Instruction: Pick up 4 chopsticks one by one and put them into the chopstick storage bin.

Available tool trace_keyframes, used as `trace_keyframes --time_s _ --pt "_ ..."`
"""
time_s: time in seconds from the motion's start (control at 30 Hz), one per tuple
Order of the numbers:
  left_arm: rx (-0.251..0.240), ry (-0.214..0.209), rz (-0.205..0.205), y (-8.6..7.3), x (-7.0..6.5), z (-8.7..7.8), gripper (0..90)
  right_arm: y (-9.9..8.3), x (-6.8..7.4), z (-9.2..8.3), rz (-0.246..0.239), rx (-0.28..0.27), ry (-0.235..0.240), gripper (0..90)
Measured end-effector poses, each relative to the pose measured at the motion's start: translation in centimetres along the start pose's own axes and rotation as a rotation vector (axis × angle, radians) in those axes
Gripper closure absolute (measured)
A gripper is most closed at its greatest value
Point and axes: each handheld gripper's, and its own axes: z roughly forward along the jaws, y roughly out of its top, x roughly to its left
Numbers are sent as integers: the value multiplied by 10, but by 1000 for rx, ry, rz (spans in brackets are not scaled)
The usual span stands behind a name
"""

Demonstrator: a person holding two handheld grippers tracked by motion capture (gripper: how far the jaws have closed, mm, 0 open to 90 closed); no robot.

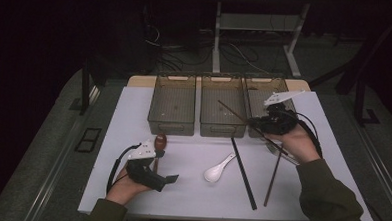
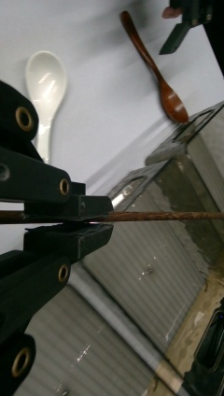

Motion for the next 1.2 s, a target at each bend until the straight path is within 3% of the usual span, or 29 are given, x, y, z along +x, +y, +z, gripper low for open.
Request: trace_keyframes --time_s 0.3,0.93,1.2 --pt "2 -7 1 0 0 1 0 34 6 29 5 8 9 843" --pt "-11 -18 4 0 0 1 0 99 32 110 11 71 -1 843" --pt "-22 -22 -8 1 -1 2 0 123 38 136 26 60 -6 843"
